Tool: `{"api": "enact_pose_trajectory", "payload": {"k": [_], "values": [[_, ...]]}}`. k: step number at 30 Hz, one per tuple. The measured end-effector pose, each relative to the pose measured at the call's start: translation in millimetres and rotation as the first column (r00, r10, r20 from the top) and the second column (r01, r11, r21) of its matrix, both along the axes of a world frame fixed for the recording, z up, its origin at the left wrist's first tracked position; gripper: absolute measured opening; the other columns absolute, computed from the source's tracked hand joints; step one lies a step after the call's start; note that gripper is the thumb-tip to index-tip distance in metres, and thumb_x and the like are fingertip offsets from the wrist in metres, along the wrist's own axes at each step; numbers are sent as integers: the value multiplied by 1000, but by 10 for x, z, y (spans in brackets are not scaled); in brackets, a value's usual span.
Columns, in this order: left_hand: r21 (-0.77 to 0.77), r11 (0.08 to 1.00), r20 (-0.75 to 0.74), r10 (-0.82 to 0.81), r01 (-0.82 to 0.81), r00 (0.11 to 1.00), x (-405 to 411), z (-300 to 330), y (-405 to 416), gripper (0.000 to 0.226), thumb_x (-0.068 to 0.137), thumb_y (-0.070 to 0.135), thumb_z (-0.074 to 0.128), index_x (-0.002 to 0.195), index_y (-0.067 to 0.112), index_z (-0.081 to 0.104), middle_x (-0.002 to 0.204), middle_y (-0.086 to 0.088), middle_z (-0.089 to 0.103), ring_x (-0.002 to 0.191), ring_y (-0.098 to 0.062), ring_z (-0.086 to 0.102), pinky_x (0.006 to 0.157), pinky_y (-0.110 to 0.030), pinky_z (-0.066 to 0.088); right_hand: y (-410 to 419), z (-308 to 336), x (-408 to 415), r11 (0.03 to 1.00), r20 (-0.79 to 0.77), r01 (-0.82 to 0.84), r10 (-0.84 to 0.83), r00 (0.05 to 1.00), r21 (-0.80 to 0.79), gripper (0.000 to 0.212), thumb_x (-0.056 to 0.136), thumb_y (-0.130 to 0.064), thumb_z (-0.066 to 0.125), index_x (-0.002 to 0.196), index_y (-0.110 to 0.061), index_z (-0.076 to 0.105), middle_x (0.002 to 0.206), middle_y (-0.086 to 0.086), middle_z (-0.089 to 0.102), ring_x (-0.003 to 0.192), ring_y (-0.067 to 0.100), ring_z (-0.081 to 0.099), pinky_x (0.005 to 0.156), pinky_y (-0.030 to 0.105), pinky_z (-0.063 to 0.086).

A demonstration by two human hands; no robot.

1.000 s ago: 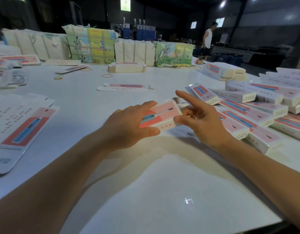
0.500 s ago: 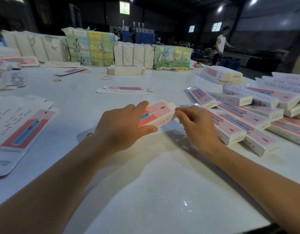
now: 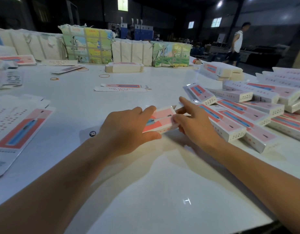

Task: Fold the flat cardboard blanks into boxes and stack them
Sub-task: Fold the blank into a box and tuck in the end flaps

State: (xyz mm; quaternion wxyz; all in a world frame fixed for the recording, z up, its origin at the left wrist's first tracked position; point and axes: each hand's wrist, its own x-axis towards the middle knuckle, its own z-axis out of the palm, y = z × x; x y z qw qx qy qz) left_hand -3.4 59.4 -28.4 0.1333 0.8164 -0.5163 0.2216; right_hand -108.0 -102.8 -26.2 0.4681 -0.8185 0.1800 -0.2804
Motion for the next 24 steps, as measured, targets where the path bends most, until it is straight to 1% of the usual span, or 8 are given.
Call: {"api": "enact_pose_trajectory", "payload": {"k": [3,6,9,16,19,21,23,24], "values": [[22,1000,51,9,-10,999,1,-17,-8,72,79,73,29,140,34,22,118,8,54,99,-17,57,76,-32,47,-4,-4,-8,1000,-21,22,-22,1000,-2,18,85,-8,59,100,-14,67,77,-1,63,52,4,54,48,21,46],[14,1000,59,8,-9,998,-10,-29,-12,71,80,72,30,140,34,22,117,8,54,98,-17,57,73,-30,46,2,-10,-6,990,-50,26,-33,998,-136,5,85,-11,60,82,-10,63,82,8,64,68,20,59,62,38,52],[23,1000,78,-10,8,997,-30,-35,-17,72,81,71,30,141,32,21,117,7,54,97,-16,58,74,-31,48,10,-6,-3,974,-91,-2,-20,996,-226,6,88,-10,57,84,-7,60,86,10,62,81,29,58,76,48,49],[33,999,76,-2,0,997,-37,-32,-22,71,83,70,29,141,32,18,120,7,53,99,-15,58,75,-33,51,-62,-3,-28,956,-112,-92,62,992,-280,7,89,-14,58,90,-7,59,97,9,61,81,22,54,79,42,47],[-5,1000,65,16,-16,998,-20,-32,-22,72,81,71,25,140,32,18,121,7,53,98,-16,58,75,-32,51,-134,-2,-25,925,-1,46,-50,999,-378,39,83,-32,67,118,-19,55,120,-3,43,106,13,46,91,27,41],[-36,999,39,28,-26,999,-11,-18,-19,73,79,73,21,141,32,18,122,7,54,98,-15,57,72,-28,47,-157,2,0,964,61,98,-85,994,-246,67,80,-33,72,138,-26,38,131,-5,36,119,14,41,96,30,38],[-47,999,14,23,-23,1000,-20,-7,-27,77,76,74,17,141,33,19,124,7,53,99,-15,56,69,-26,41,-161,11,33,972,96,-9,-14,995,234,79,79,-18,74,142,-26,28,132,4,46,112,20,56,85,35,49],[-48,999,6,16,-16,1000,-31,0,-33,77,76,74,17,141,33,19,124,7,53,99,-15,56,69,-26,40,-155,23,40,830,136,-135,72,988,541,73,78,-10,73,139,-21,34,125,11,55,102,25,65,74,38,55]]}}
